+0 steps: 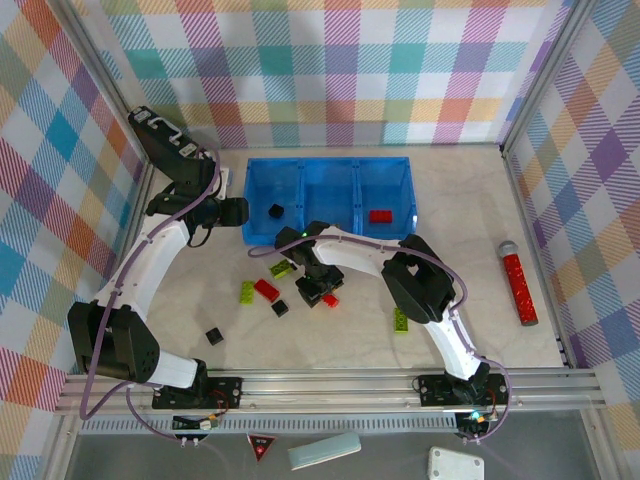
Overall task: Sort the legos into containers by color
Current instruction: Pick up the lego from the center of the table.
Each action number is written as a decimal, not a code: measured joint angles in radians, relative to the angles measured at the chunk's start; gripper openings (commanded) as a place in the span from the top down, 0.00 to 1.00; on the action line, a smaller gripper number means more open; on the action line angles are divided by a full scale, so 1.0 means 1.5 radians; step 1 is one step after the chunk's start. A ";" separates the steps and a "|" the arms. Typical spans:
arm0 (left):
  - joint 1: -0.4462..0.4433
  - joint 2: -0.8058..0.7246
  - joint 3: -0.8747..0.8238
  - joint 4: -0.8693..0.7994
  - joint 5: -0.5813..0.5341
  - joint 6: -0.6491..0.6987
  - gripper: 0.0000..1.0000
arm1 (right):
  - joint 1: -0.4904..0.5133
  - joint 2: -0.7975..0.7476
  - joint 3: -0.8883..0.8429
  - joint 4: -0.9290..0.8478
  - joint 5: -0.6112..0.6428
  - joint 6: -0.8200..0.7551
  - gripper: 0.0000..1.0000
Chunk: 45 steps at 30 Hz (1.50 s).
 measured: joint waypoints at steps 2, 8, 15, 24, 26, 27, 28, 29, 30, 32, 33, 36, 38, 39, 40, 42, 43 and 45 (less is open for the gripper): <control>0.000 0.000 0.000 0.000 0.000 0.000 0.40 | 0.000 0.000 0.000 0.000 0.000 0.000 0.55; 0.000 0.000 0.000 0.000 0.000 0.000 0.40 | 0.000 0.000 0.000 0.000 0.000 0.001 0.61; 0.000 0.000 0.000 0.000 0.000 0.000 0.40 | 0.000 0.000 0.000 0.000 0.005 0.004 0.67; 0.000 0.000 0.000 0.000 0.000 0.000 0.40 | 0.000 0.000 0.000 -0.004 0.013 0.018 0.69; 0.000 0.000 0.000 0.000 0.000 0.000 0.40 | 0.000 -0.001 0.000 -0.007 0.014 0.019 0.69; 0.000 0.000 0.000 0.000 0.000 0.000 0.40 | 0.000 -0.001 0.000 -0.010 0.016 0.020 0.69; 0.000 0.000 0.000 0.000 0.000 0.000 0.40 | 0.000 -0.003 0.000 -0.012 0.016 0.020 0.69; 0.000 0.000 0.000 0.000 0.000 0.000 0.40 | -0.002 -0.005 0.000 -0.015 0.016 0.021 0.69; 0.000 0.000 0.000 0.000 0.000 0.000 0.40 | -0.005 -0.009 0.000 -0.018 0.016 0.021 0.69; 0.000 0.000 0.000 0.000 0.000 0.000 0.40 | -0.010 -0.020 0.000 -0.021 0.018 0.023 0.69; 0.000 0.000 0.000 0.000 0.000 0.000 0.40 | -0.013 -0.028 0.000 -0.023 0.017 0.023 0.69; 0.000 0.000 0.000 0.000 0.000 0.000 0.40 | -0.030 -0.062 0.000 -0.030 0.017 0.023 0.69; 0.000 0.000 0.000 0.000 0.000 0.000 0.40 | -0.046 -0.087 0.000 -0.035 0.018 0.023 0.69; 0.000 0.000 0.000 0.000 0.000 0.000 0.40 | -0.055 -0.100 0.000 -0.037 0.018 0.023 0.68; 0.000 0.000 0.000 0.000 0.000 0.000 0.40 | -0.064 -0.113 -0.001 -0.038 0.018 0.023 0.68; 0.000 0.000 0.000 0.000 0.000 0.000 0.40 | -0.088 -0.139 -0.009 -0.038 0.017 0.023 0.68; 0.000 0.000 0.000 0.000 0.000 0.000 0.40 | -0.098 -0.149 -0.013 -0.040 0.017 0.023 0.68; 0.000 0.000 0.000 0.000 0.000 0.000 0.40 | -0.125 -0.166 -0.019 -0.046 0.015 0.022 0.68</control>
